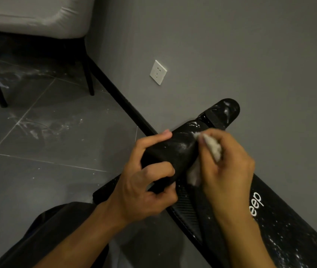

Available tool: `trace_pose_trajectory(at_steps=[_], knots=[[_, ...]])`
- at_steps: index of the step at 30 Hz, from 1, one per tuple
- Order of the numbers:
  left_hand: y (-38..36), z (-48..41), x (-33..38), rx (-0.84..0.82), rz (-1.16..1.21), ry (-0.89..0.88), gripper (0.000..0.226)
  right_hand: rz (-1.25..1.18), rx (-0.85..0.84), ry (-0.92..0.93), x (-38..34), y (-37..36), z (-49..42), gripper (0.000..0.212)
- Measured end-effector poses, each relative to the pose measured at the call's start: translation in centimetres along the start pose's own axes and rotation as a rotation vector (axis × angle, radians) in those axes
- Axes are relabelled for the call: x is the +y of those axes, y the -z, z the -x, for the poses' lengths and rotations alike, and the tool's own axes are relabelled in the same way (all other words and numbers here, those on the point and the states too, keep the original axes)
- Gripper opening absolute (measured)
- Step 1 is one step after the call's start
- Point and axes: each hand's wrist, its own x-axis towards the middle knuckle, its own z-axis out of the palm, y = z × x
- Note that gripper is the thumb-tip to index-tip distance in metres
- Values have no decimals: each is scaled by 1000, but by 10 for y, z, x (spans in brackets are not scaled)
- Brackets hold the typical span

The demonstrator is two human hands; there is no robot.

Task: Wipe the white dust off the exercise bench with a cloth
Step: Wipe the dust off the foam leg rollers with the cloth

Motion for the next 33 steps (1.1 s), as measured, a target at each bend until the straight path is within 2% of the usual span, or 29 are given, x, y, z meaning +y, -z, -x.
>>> trace_pose_trajectory(at_steps=[2, 4, 9, 12, 18, 27, 33], knots=[[0, -1, 0, -4, -1, 6, 55, -9, 30, -84, 5, -2, -9, 6], [1, 0, 0, -14, 7, 11, 54, -49, 21, -93, 1, -3, -3, 6], [1, 1, -3, -20, 17, 7, 56, -131, -70, 50, -16, -1, 27, 7], [-1, 1, -5, -13, 17, 2, 49, -46, -40, 97, -12, -3, 18, 6], [1, 0, -4, -27, 19, 7, 52, 9, -20, -119, 0, -5, -22, 6], [5, 1, -6, -70, 45, -25, 43, -114, -117, -4, -36, 2, 22, 7], [6, 0, -4, -76, 24, -15, 47, -70, 5, -164, -6, -1, -6, 6]])
